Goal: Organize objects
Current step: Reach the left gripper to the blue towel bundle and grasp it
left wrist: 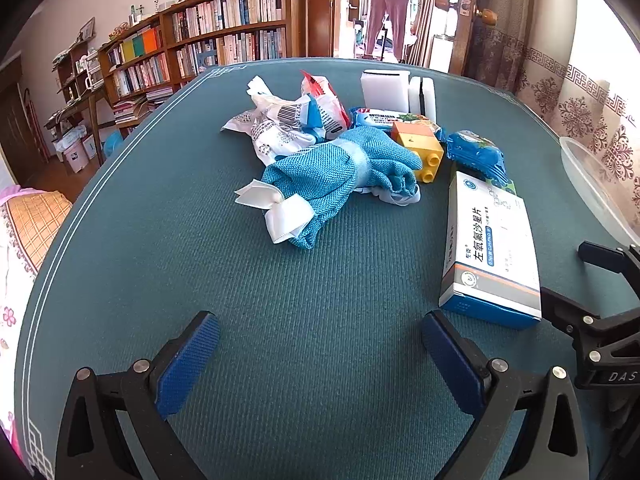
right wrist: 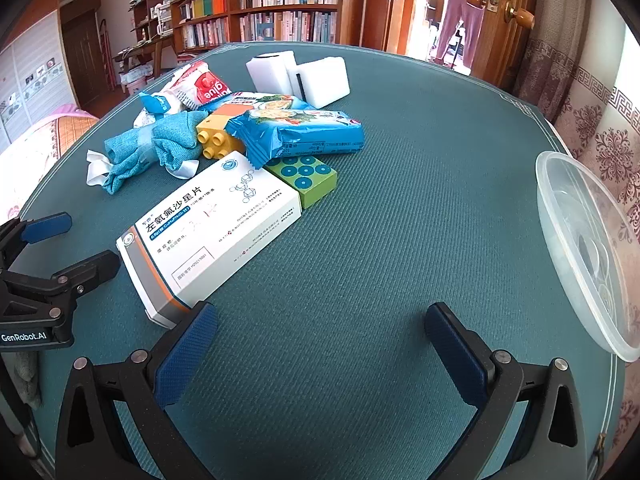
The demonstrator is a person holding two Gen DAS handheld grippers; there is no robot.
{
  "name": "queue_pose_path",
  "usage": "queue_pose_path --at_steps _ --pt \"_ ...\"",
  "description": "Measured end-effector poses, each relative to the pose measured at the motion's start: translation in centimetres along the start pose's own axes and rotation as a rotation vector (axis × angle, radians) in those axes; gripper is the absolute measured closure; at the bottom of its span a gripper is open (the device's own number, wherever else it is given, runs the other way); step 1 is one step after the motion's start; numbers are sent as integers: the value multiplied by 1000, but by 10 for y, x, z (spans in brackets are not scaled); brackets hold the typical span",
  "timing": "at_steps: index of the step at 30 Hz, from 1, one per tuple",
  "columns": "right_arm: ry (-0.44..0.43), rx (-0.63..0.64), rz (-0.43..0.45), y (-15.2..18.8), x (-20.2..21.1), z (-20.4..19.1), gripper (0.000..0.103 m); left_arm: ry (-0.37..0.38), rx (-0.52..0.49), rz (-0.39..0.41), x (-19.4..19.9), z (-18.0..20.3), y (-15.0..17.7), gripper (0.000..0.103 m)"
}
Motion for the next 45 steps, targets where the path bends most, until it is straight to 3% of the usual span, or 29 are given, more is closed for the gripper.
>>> queue_pose_path --at_steps 4,9,16,23,30,33,40,45 --pt "-19 -24 8 2 4 2 0 48 46 35 7 -11 1 1" --pt "-60 -62 21 1 8 8 0 44 94 55 11 -21 -4 1" --pt "-79 -80 27 1 9 11 0 -30 22 75 10 -12 -32 1" --pt "-84 -85 27 0 9 11 0 -50 -44 68 -6 -8 -64 10" --pt "-91 -90 29 -1 9 11 0 22 -69 58 -24 -5 -79 11" --pt "-94 -92 30 -1 9 11 0 66 -71 57 -27 -1 -80 20" --pt "-97 -94 32 -1 9 10 0 85 -84 44 -25 12 -76 44" --pt "-101 -97 33 -1 10 10 0 111 -32 42 -18 12 -69 63"
Point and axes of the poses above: each gripper's, at about its wrist camera, not at the fingertips, and x roughly against the way its jaws point, z to its right, y to its underside, the point moved 4 cm from there along -x, roughly the way its jaws point, and after that the axes turned 13 degrees about -x, right-handed, at the moved point
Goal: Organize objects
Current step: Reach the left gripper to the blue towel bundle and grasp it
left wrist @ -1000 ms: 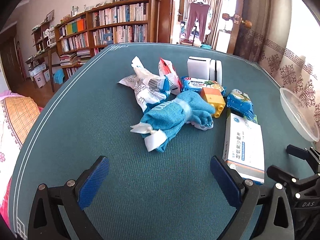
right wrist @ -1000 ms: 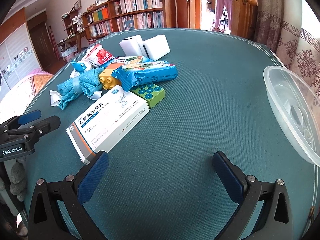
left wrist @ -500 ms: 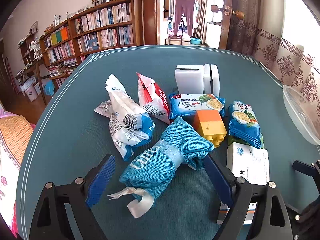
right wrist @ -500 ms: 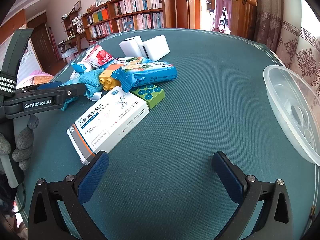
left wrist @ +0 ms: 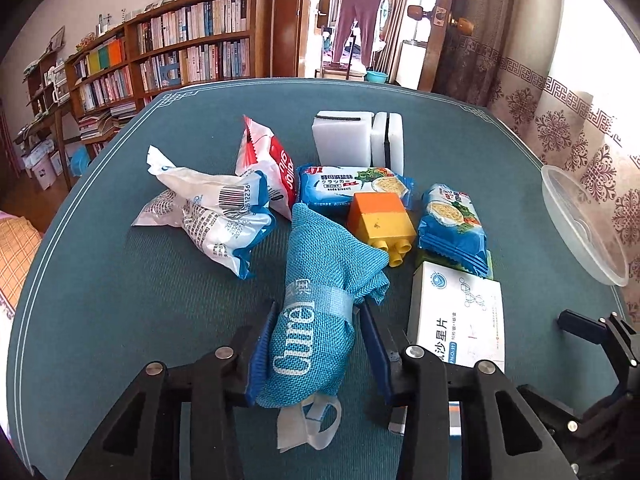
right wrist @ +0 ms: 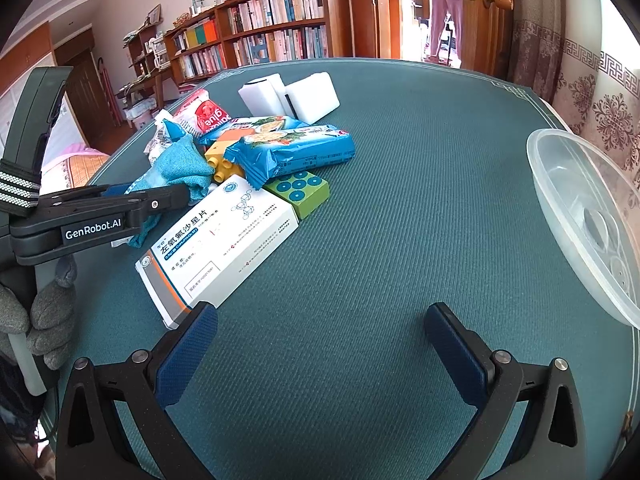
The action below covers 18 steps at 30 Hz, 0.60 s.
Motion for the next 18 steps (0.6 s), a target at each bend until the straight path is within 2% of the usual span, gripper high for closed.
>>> queue_pose_path --at_steps 1,10,16,18 --pt "0 0 0 0 0 0 0 6 14 1 2 -1 2 67" --pt "-15 -22 10 0 2 3 0 -17 42 23 17 -1 17 67" --pt "-34 -91 32 -4 8 13 0 -46 50 49 30 -7 20 68" --pt "-70 -124 9 -8 8 14 1 -48 53 53 32 -9 22 68"
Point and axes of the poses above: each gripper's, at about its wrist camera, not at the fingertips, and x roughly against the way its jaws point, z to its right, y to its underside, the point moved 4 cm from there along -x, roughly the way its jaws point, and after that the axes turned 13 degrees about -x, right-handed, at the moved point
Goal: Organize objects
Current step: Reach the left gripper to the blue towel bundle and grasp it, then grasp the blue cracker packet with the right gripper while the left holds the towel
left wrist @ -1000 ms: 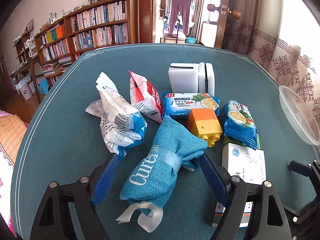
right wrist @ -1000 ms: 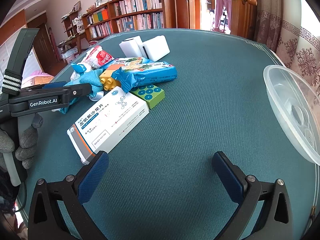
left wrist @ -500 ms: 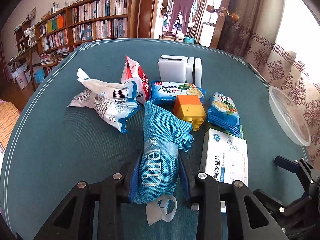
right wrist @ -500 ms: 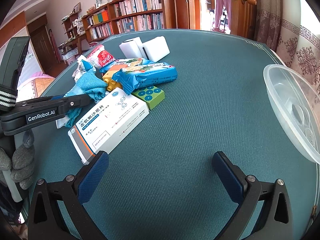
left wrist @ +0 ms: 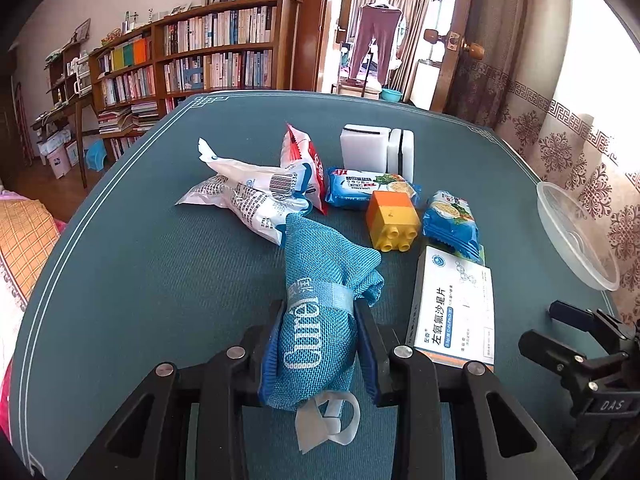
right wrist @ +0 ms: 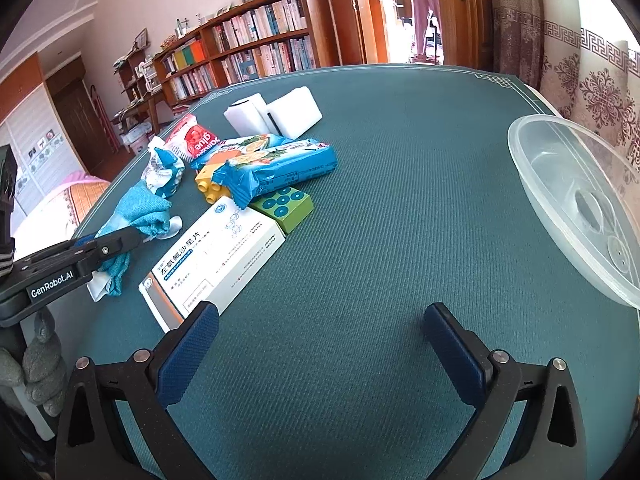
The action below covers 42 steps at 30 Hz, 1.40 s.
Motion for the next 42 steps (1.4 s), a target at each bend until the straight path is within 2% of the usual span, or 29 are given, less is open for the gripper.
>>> queue_pose_path --at_steps 4,9,13,18,23,27,30,32,39,41,42 --pt "-59 -44 -15 -17 3 -14 5 4 5 7 2 -4 0 68" --pt "-69 -36 13 -45 -6 -44 9 13 4 5 2 -5 2 68" --pt "-19 -89 12 -66 -33 -48 17 14 10 -5 0 -7 6 68" --pt "46 -173 1 -84 -66 -41 19 25 24 -21 -5 -12 11 68" --pt "78 -154 -18 -84 -77 -41 23 34 24 -29 -10 -12 14 67" --pt "122 -108 8 -83 -73 -37 29 33 25 -26 -10 -12 15 66" --pt "146 -105 21 -85 -70 -30 34 26 34 -39 -13 -14 17 61" --pt "158 -108 22 -85 -70 -25 36 22 45 -50 -17 -16 19 50" --pt "157 -84 33 -87 -74 -25 38 7 35 -38 -19 -18 17 48" --pt "164 -57 39 -86 -75 -29 52 9 30 -35 -19 -18 17 49" --pt "163 -49 41 -85 -75 -30 54 11 28 -32 -19 -18 17 51"
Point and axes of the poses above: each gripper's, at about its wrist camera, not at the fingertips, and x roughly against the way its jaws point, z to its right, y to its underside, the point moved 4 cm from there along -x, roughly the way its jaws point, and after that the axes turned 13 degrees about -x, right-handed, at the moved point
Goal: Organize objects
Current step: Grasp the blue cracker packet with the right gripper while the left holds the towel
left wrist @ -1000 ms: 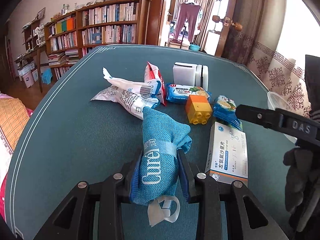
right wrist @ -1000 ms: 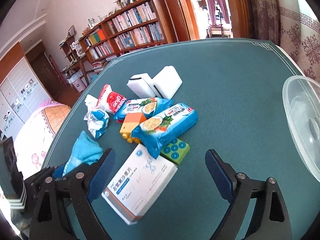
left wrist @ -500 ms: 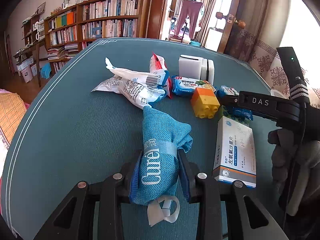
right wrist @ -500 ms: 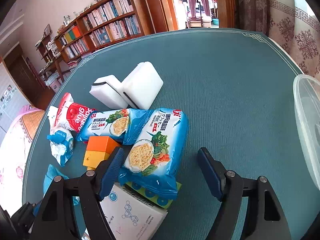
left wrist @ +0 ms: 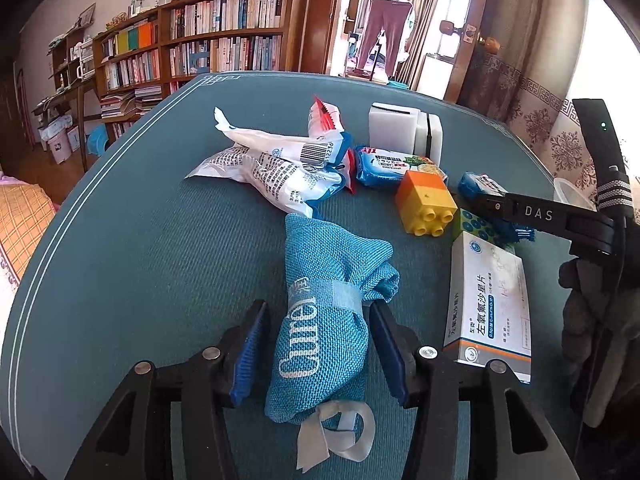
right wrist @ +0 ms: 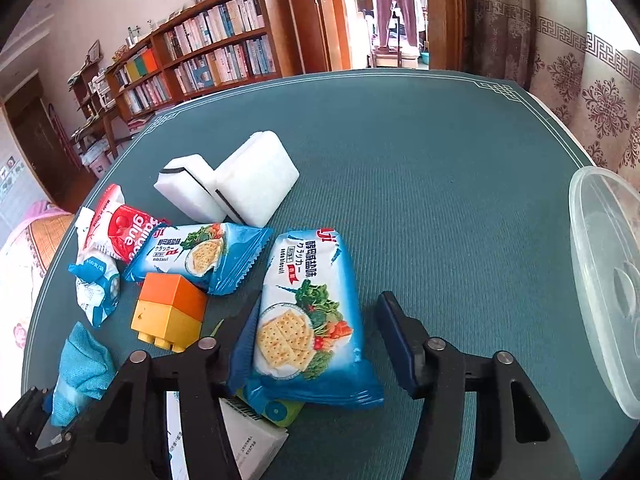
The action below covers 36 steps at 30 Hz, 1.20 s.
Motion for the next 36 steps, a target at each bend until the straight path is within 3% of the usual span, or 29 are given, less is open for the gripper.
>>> queue_pose_path --at_steps 2,21,22,23,27,30,32,33,36 --pt "-22 6 -2 2 2 0 56 4 -10 3 1 1 0 65" --pt "-107 -7 58 14 77 37 62 -72 -54 98 35 22 -18 67" --pt "-113 -7 62 14 81 40 66 -72 -58 103 37 25 -20 67" --pt "-111 -3 63 13 84 42 87 -72 -62 107 38 28 -21 67" --pt "-129 -6 38 16 85 53 88 -68 -75 115 42 40 -25 67" --pt "-162 -33 13 21 83 61 81 -64 -81 118 44 48 -26 67" --pt "-209 -47 -12 26 83 65 51 -62 -85 118 45 51 -26 67" --pt "-221 -43 -16 29 85 65 46 -60 -86 117 45 53 -26 67" --pt "-198 39 -24 41 86 59 44 -59 -88 118 46 57 -27 67"
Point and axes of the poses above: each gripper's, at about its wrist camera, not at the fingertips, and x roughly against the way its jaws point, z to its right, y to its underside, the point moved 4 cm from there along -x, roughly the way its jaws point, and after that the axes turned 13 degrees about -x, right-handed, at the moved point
